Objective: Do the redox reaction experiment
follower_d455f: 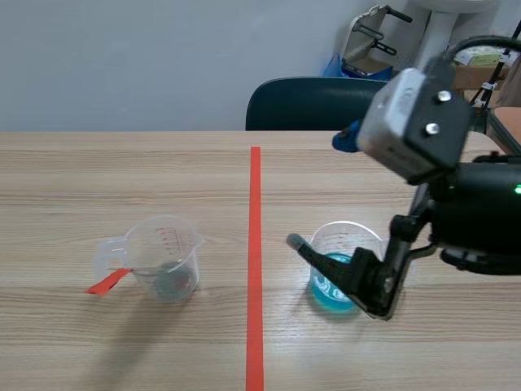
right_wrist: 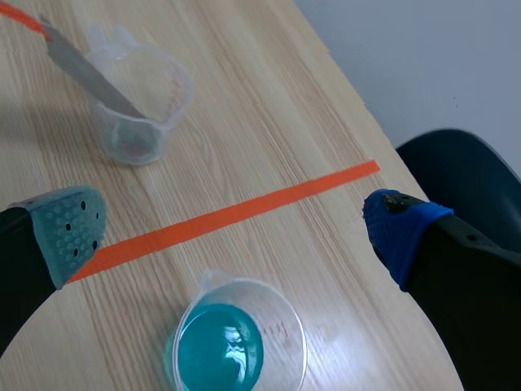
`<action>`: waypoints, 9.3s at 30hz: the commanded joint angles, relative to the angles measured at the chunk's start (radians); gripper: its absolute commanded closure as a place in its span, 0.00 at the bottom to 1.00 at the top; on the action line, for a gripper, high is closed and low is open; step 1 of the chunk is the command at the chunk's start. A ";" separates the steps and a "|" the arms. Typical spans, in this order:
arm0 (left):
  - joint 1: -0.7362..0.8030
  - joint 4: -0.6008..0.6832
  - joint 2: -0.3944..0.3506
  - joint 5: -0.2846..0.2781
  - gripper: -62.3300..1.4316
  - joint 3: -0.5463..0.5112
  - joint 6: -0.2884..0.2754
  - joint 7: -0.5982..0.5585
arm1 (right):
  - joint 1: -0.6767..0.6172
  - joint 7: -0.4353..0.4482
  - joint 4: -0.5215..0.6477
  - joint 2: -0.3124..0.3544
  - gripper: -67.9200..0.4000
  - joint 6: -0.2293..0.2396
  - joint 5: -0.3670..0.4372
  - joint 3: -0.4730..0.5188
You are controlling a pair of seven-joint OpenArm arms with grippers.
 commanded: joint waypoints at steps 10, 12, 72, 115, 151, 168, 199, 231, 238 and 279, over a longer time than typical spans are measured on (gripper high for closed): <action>-0.004 0.096 -0.003 0.033 0.00 0.000 -0.111 -0.029 | 0.220 0.020 -0.075 -0.003 0.00 -0.008 -0.148 -0.336; -0.008 0.097 -0.003 0.061 0.00 0.000 -0.129 -0.029 | 0.264 0.048 -0.111 -0.007 0.00 -0.011 -0.166 -0.399; -0.009 0.098 -0.003 0.064 0.00 0.000 -0.135 -0.029 | 0.574 0.153 -0.484 -0.333 0.98 -0.076 -0.273 -0.709; -0.009 0.098 -0.003 0.064 0.00 0.000 -0.135 -0.028 | 0.785 -0.560 -0.103 -0.333 0.98 -0.119 0.431 -0.612; -0.009 0.098 -0.003 0.064 0.00 0.000 -0.135 -0.029 | 0.841 -0.627 -0.093 -0.333 0.98 -0.129 0.517 -0.612; -0.009 0.098 -0.003 0.064 0.00 0.000 -0.135 -0.029 | 0.841 -0.627 -0.093 -0.333 0.98 -0.129 0.517 -0.612; -0.009 0.098 -0.003 0.064 0.00 0.000 -0.135 -0.028 | 0.840 -0.627 -0.093 -0.333 0.98 -0.129 0.517 -0.612; -0.009 0.098 -0.003 0.064 0.00 0.000 -0.135 -0.029 | 0.837 -0.625 -0.092 -0.327 0.98 -0.129 0.517 -0.612; -0.009 0.098 -0.003 0.064 0.00 0.000 -0.135 -0.028 | 0.779 -0.558 -0.008 -0.195 0.98 -0.129 0.517 -0.608; -0.009 0.098 -0.003 0.064 0.00 0.000 -0.135 -0.028 | 0.386 -0.289 0.236 0.583 0.98 -0.127 0.490 -0.115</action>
